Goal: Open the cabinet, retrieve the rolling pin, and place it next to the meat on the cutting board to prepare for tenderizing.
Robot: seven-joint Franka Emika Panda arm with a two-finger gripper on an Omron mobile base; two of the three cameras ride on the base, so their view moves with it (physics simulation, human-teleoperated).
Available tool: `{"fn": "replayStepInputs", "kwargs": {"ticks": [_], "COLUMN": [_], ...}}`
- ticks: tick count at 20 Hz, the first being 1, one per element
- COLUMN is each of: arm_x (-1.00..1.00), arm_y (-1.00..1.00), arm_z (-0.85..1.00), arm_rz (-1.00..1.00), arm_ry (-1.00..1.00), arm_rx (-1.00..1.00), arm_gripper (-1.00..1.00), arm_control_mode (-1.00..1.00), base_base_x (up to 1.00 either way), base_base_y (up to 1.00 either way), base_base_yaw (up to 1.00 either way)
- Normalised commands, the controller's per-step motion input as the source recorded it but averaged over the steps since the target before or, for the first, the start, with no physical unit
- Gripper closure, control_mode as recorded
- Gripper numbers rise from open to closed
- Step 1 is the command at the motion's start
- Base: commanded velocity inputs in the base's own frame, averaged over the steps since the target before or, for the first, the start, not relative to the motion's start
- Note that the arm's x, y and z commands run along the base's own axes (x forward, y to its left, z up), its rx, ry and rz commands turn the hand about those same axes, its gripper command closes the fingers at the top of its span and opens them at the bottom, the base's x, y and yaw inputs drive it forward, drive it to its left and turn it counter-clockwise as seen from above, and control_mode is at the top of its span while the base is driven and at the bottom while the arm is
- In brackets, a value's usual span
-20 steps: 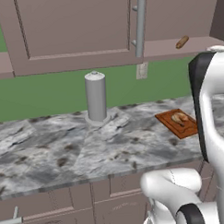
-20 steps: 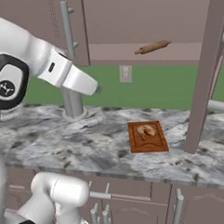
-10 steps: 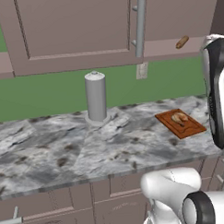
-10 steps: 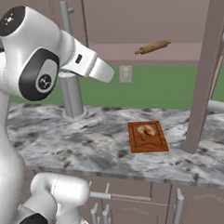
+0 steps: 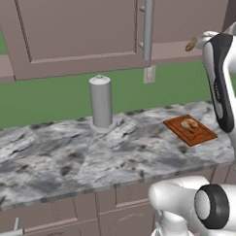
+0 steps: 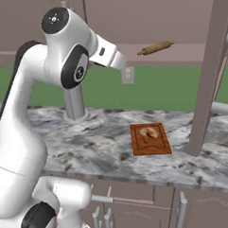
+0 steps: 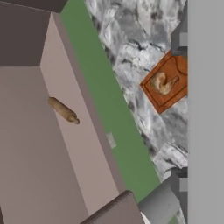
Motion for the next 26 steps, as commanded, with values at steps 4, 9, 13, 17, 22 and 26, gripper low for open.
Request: {"fn": "replayStepInputs", "kwargs": {"ticks": [4,9,13,17,22,26], "arm_x": [0.82,0.79,0.76,0.65,0.56,0.56], "arm_y": [0.00,0.00,-0.03,-0.19,-0.26,-0.23], "arm_z": [0.00,-0.02,-0.06,-0.09,-0.06,0.00], "arm_rz": [0.01,-0.01,-0.02,-0.02,-0.02,-0.02], "arm_ry": [0.01,0.04,0.01,0.00,0.00,0.00], "arm_rx": [0.00,0.00,0.00,0.00,0.00,0.00], "arm_gripper": [-1.00,-1.00,-1.00,-1.00,-1.00,-1.00], "arm_control_mode": [-1.00,-1.00,-1.00,-1.00,-1.00,-1.00], "base_base_x": [0.00,0.00,0.00,0.00,0.00,0.00], "base_base_y": [0.00,0.00,0.00,0.00,0.00,0.00], "base_base_yaw": [0.00,0.00,0.00,0.00,0.00,0.00]}}
